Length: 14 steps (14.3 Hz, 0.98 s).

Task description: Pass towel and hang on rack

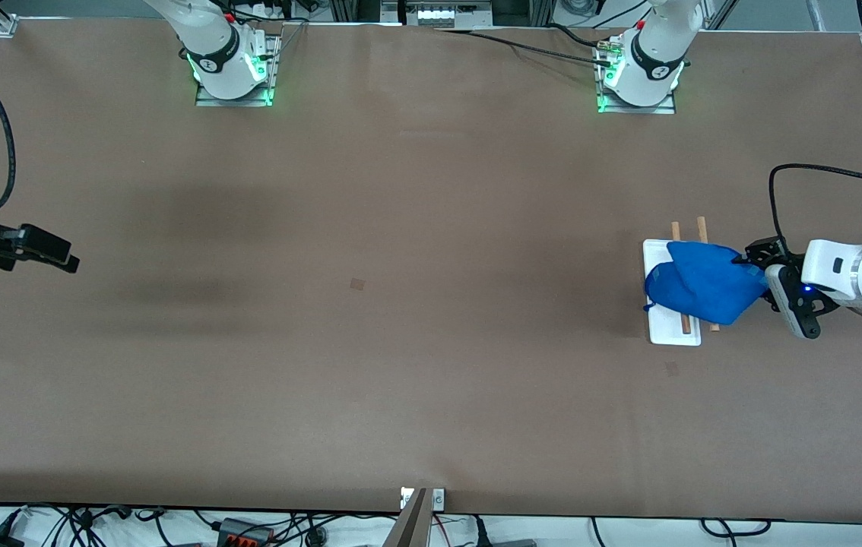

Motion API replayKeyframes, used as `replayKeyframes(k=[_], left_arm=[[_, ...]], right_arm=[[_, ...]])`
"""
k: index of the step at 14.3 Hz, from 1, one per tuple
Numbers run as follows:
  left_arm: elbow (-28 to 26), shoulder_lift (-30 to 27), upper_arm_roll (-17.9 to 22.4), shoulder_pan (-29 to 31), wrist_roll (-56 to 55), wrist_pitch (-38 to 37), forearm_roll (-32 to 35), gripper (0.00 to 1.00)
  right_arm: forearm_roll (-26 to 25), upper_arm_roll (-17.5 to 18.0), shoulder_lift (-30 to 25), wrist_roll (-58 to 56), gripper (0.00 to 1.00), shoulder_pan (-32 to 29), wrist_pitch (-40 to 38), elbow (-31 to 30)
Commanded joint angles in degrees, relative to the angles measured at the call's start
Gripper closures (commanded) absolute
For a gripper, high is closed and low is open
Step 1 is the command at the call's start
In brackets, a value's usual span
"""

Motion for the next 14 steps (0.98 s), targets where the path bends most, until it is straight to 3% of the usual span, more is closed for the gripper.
replayKeyframes(k=[1, 10, 14], left_arm=[[0.0, -0.5, -0.4, 0.6, 0.5, 0.1, 1.1, 0.0], [1.3, -1.3, -0.5, 1.2, 4.3, -0.4, 3.5, 0.0], [2.4, -1.3, -0.5, 0.8, 5.5, 0.0, 3.8, 0.0]], right_arm=[[-2.6, 1.3, -1.8, 0.0, 0.0, -0.5, -0.8, -2.7], [-2.6, 1.4, -3.1, 0.5, 0.0, 0.2, -1.2, -4.4], [-2.6, 1.3, -8.4, 1.1, 0.0, 0.2, 0.5, -12.0]])
